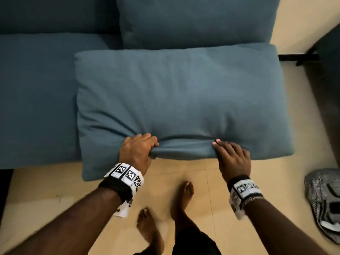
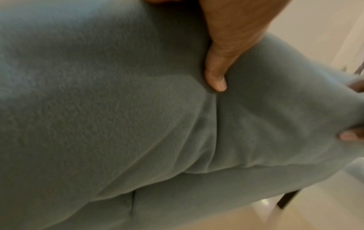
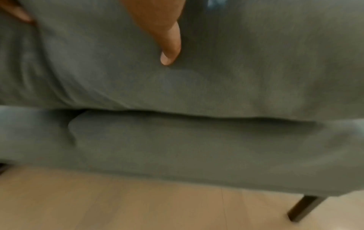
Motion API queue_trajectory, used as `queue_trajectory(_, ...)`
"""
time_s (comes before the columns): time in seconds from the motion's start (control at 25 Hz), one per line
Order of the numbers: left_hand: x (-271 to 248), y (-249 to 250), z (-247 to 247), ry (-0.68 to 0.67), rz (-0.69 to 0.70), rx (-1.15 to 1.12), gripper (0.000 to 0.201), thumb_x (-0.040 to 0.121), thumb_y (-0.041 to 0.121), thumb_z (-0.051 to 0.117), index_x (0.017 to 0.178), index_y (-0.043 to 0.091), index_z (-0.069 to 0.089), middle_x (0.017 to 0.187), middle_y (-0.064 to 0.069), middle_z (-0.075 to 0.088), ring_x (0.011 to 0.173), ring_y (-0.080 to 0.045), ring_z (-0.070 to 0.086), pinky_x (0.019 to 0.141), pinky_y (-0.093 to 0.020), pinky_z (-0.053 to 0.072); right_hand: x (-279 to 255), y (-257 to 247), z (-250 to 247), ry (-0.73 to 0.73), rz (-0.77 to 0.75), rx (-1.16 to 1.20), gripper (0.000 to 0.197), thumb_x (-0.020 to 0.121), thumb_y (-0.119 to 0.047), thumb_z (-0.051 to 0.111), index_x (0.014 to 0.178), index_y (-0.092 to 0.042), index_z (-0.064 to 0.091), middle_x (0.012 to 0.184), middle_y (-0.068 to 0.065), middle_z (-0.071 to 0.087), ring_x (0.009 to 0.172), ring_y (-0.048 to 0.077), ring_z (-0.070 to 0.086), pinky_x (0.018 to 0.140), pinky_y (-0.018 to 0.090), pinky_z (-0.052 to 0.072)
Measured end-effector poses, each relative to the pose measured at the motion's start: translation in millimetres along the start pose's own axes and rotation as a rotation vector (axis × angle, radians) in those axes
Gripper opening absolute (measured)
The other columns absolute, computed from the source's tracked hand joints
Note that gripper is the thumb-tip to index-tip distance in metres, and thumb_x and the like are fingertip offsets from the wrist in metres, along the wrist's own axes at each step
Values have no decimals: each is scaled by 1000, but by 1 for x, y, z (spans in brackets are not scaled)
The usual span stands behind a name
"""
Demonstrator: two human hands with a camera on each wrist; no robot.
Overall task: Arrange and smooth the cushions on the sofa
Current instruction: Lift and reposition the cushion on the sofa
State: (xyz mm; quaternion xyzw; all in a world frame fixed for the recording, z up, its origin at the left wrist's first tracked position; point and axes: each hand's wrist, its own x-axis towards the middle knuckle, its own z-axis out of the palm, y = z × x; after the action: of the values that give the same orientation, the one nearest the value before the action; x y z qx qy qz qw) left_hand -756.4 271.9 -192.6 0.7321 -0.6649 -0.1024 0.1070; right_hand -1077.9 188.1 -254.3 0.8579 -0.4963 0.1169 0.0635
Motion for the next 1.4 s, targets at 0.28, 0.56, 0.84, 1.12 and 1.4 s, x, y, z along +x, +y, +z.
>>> queue_trajectory(0.28,64,32,-178,332,-155,-22,29,65,4,76,77,27,63,80,5,67,87,-25,67,84,-40,25,126,7,-196,245,64,175,23,92,-23,56,100,-26,77,86,-5,69,86,31,59,71,39,31)
queue_trajectory(0.56,171,28,-233,103,-332,98,33,99,48,54,129,35,56,139,1,61,137,-26,48,120,-60,18,299,7,-203,-45,237,263,24,96,-32,63,118,-31,71,119,-5,72,120,26,56,98,43,27)
queue_trajectory(0.84,195,58,-202,-132,-125,270,102,77,89,50,159,52,0,174,7,-2,159,-31,-8,122,-66,-5,369,19,-214,28,204,356,30,94,-43,63,121,-33,67,130,-1,59,128,27,49,103,43,35)
queue_trajectory(1.12,207,43,-200,-95,-140,175,102,73,88,56,157,51,12,171,11,16,159,-26,6,123,-62,-3,331,47,-214,-228,83,186,59,90,-74,48,139,-43,56,156,-12,45,150,17,31,119,48,16)
queue_trajectory(1.4,253,61,-242,-235,-14,143,130,48,88,76,156,48,15,161,2,25,150,-26,25,123,-64,8,316,60,-225,-412,344,272,70,85,-71,62,147,-51,39,166,-22,25,157,9,9,125,55,-2)
